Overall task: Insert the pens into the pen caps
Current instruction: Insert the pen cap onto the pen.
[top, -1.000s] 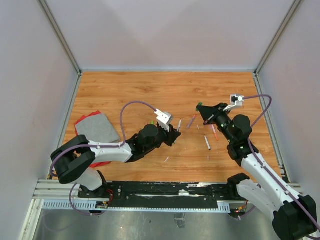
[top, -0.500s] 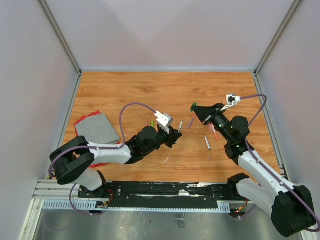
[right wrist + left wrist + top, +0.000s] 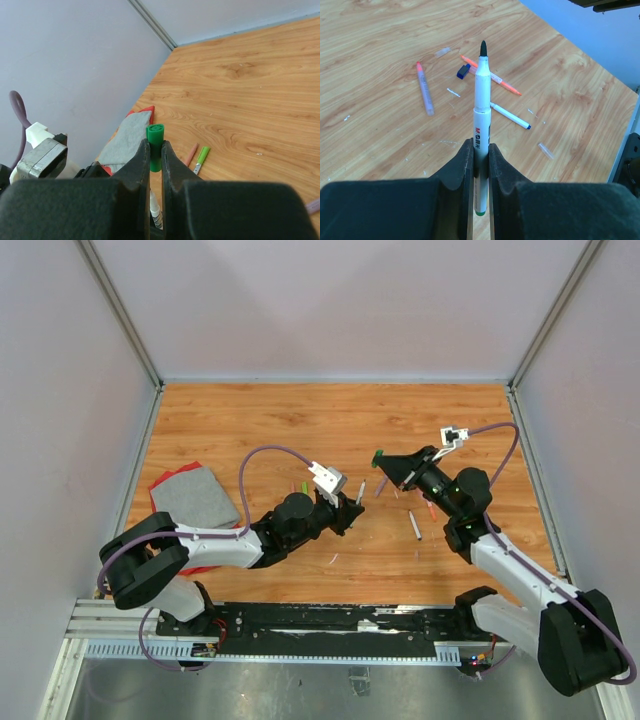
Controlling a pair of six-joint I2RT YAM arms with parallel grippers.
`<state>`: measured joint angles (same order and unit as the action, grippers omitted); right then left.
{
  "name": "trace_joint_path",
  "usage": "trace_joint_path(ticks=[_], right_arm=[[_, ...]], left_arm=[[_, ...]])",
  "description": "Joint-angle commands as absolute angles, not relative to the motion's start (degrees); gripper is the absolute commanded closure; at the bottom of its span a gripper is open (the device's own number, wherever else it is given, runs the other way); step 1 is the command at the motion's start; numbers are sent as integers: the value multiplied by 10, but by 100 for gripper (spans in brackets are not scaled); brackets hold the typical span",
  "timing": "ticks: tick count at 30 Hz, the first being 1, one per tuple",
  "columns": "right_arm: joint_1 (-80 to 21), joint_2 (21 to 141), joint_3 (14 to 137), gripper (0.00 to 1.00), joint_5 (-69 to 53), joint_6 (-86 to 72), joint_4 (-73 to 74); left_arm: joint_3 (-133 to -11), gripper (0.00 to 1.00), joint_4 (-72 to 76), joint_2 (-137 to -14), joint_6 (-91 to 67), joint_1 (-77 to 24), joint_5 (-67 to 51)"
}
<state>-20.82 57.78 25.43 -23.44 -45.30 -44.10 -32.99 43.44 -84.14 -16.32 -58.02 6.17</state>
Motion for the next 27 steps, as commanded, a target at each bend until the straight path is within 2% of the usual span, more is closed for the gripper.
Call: trace_joint_path(ticks=[1, 27], right_arm=[[-208, 581, 255, 99, -276, -454, -486], [-220, 605, 258, 99, -311, -453, -477]], left_arm=[[-330, 100, 458, -831, -153, -587, 68], [-330, 100, 458, -832, -152, -588, 68]])
